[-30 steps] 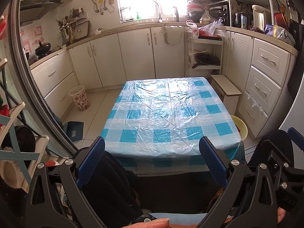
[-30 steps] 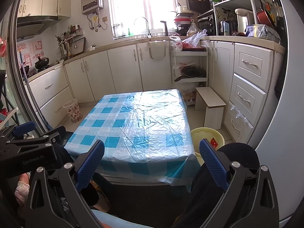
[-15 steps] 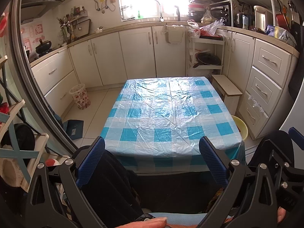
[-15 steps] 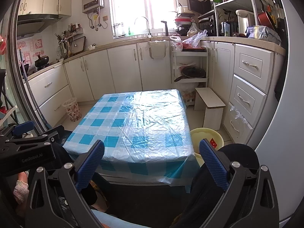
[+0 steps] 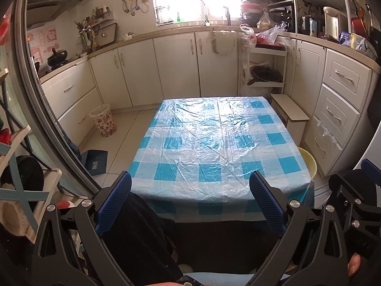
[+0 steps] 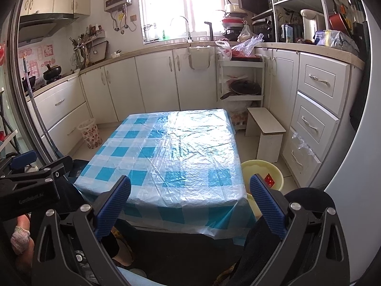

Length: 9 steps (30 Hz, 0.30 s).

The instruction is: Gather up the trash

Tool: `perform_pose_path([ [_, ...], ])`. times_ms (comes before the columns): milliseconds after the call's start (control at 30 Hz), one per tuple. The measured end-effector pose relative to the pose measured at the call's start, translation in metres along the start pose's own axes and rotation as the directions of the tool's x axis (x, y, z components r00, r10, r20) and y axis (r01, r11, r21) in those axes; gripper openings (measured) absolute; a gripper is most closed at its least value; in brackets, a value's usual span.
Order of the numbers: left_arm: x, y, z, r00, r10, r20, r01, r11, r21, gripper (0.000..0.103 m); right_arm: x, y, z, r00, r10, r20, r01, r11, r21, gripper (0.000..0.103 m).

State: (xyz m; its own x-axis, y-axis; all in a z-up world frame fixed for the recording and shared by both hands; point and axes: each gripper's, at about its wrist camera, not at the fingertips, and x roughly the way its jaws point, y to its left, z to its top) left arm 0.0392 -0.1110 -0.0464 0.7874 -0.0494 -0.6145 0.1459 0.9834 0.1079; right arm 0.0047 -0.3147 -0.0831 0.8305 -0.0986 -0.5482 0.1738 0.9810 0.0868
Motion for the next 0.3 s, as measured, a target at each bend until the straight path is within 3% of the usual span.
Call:
perform_pose_path([
  [300, 0.059, 0.003, 0.017, 0.994, -0.046, -0.103, 0.043, 0.999, -0.032, 0.095, 0.053, -0.004, 0.026, 0.999, 0.006, -0.034, -0.007, 1.0, -0.02, 0.096],
])
